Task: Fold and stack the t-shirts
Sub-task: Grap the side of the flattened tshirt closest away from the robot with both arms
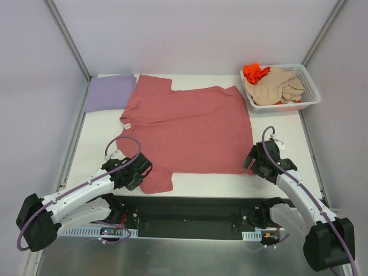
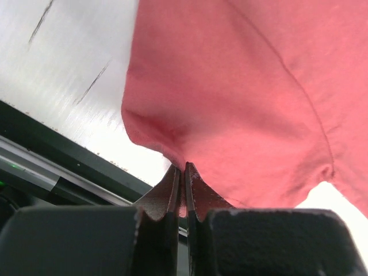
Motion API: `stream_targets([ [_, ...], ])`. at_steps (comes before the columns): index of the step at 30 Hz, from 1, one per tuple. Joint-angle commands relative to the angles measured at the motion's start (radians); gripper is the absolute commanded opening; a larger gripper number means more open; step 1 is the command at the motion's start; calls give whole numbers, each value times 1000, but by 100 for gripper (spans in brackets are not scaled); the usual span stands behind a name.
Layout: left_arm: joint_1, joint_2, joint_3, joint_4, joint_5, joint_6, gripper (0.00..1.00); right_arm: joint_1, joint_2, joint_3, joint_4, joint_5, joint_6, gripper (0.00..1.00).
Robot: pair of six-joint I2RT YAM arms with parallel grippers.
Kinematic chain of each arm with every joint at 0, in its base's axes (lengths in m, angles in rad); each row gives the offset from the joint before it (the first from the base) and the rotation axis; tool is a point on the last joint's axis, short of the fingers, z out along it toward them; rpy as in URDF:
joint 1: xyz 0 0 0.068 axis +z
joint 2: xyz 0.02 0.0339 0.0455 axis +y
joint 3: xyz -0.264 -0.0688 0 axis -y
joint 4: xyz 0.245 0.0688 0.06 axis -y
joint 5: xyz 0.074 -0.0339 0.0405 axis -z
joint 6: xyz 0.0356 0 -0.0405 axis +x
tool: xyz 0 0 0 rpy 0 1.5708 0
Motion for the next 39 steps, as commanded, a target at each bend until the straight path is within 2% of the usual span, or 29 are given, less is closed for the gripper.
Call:
stream_targets([
  [1,-9,-10,59,-9,-71,90,0,-6,-9,-65,15,-8,113,87],
  [3,-11,-10,74,-6,-80,116,0,-10,6,-91,83,-38,118,81],
  [7,-11,-19,80,-4,-100,128,0,-8,63,-112,172,-29,131,63],
  [10,-11,-30,77,-4,-106,131,0,-10,108,-112,212,-26,125,58],
  [13,-11,-38,74,-6,-114,128,0,-10,152,-100,227,-64,118,47],
  [15,-11,-44,71,-6,-117,128,0,-10,172,-97,235,-92,118,35],
  [19,-9,-65,80,-10,-99,143,0,-8,148,-99,212,-77,128,17],
  [23,-11,-102,94,-32,-17,185,0,-8,82,-82,125,-67,112,12],
  [28,-11,-168,94,-153,92,173,0,-8,19,-62,8,-92,70,4],
  [32,-9,-232,80,-220,144,171,0,-8,-32,-77,-56,-124,73,3],
  [39,-15,-269,59,-216,279,245,0,0,-112,-99,-125,-167,72,4],
])
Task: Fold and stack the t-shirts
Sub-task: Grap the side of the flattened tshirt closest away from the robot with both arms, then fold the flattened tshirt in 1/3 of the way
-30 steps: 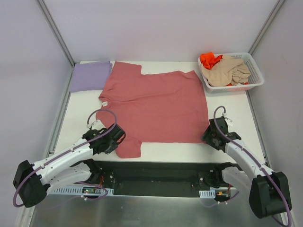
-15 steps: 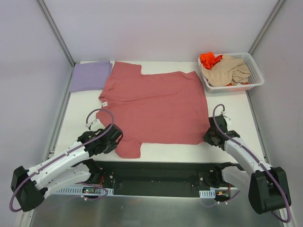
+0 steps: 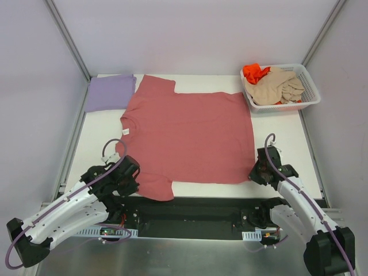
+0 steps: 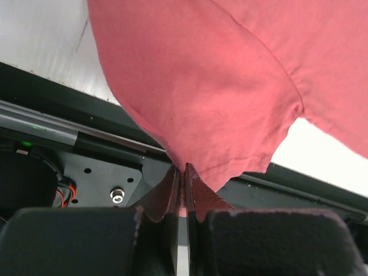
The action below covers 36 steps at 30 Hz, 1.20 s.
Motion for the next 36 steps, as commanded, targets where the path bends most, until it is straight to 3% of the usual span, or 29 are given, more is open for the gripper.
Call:
stream_targets([
  [1,-17,-8,-11,-29,115,69,0,5,-44,-11,-83,-41,-2,4],
  [7,-17,-7,21,151,71,168,0,7,-13,13,-32,-53,-15,6],
  [15,-3,243,220,358,-126,257,0,7,139,113,78,-68,-41,7],
  [19,95,313,303,426,-129,347,0,8,221,202,95,-54,-56,7],
  [24,255,377,316,551,-29,450,0,-2,297,294,136,4,-82,9],
  [36,414,509,406,694,-65,594,0,-67,500,498,181,18,-134,9],
])
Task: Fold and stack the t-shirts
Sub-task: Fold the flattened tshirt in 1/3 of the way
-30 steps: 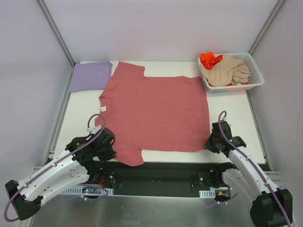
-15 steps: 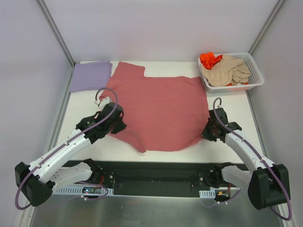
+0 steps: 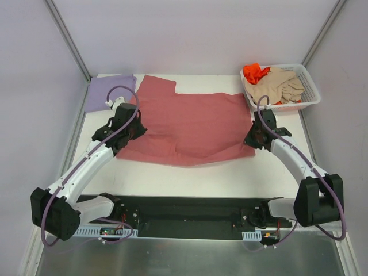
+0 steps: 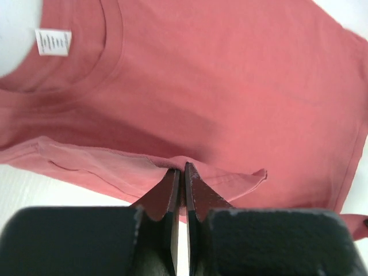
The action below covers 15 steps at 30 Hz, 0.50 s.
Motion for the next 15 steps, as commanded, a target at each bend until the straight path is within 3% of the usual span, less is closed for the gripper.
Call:
stream_targets([
  [1,58,34,40,92,-17,88,0,-33,53,78,30,26,-38,9],
  [6,124,100,44,186,10,153,0,-52,139,135,31,18,-55,10],
  [11,151,224,38,382,18,243,0,-64,258,214,42,10,-58,13],
  [15,173,353,118,380,-68,280,0,-75,357,293,17,36,-49,18],
])
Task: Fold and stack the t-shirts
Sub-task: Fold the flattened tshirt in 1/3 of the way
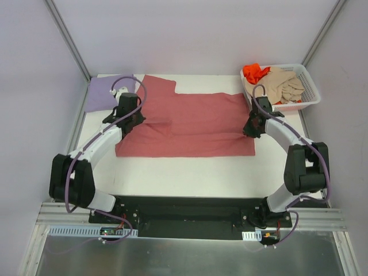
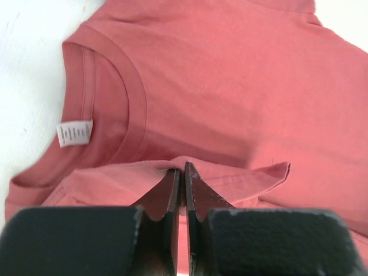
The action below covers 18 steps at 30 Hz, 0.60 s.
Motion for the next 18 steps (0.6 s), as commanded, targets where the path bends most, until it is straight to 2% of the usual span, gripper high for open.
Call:
stream_targets([
  [1,34,121,129,37,-76,76,7,-16,71,98,-2,52,-5,24],
  [2,40,142,160,12,-81,75,22,-16,78,112,-12,76,-1,42],
  [3,43,164,181,-12,-90,69,47,-14,76,123,-21,95,1,58],
  [4,46,176,204,-31,-95,70,79,-16,70,130,-32,110,-1,64],
  [5,46,182,227,-46,-96,75,99,-14,58,129,-38,123,-5,68],
  [9,46,140,248,-98,-23,60,99,-1,-48,72,-50,173,-48,84],
  [12,46,78,169,-97,112,18,99,32,-122,-13,2,106,-106,97],
  [15,46,58,71,-94,183,-34,99,75,-122,-81,94,-39,-156,96],
  [18,46,99,10,-88,210,-40,99,107,-21,-37,108,-157,-199,96],
])
